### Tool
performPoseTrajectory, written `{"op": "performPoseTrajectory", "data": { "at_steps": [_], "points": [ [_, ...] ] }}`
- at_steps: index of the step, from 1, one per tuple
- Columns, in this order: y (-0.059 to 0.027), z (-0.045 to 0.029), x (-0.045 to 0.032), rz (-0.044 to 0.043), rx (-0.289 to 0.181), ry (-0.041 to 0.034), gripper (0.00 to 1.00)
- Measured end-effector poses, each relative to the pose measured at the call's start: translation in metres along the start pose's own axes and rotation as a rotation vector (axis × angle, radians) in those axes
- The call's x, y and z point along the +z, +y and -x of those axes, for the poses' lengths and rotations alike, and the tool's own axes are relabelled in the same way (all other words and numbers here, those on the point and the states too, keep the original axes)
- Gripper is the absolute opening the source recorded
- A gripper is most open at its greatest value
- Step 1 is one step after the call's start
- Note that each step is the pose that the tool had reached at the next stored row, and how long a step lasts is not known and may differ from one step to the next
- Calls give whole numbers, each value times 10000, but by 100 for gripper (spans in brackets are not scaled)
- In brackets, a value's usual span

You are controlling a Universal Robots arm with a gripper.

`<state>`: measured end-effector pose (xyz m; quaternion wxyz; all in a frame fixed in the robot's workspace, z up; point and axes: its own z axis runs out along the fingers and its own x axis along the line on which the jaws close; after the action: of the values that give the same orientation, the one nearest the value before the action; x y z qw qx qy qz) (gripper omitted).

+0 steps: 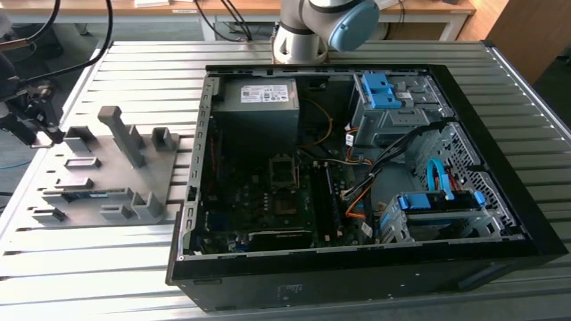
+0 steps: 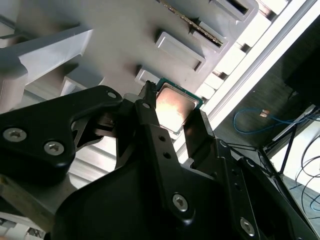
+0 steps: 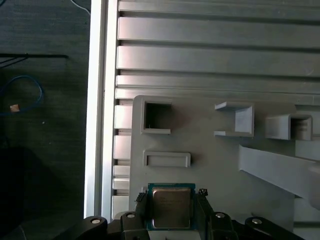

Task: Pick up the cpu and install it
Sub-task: 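Pick up the cpu and move it towards the insertion slot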

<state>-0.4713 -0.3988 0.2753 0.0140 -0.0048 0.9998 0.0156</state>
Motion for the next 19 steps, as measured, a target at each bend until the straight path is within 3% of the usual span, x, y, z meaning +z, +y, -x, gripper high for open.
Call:
{"op": "performPoseTrajectory", "data": {
  "at_steps": [19],
  "points": [
    [7, 7, -232, 0, 0, 0, 47]
  ]
}}
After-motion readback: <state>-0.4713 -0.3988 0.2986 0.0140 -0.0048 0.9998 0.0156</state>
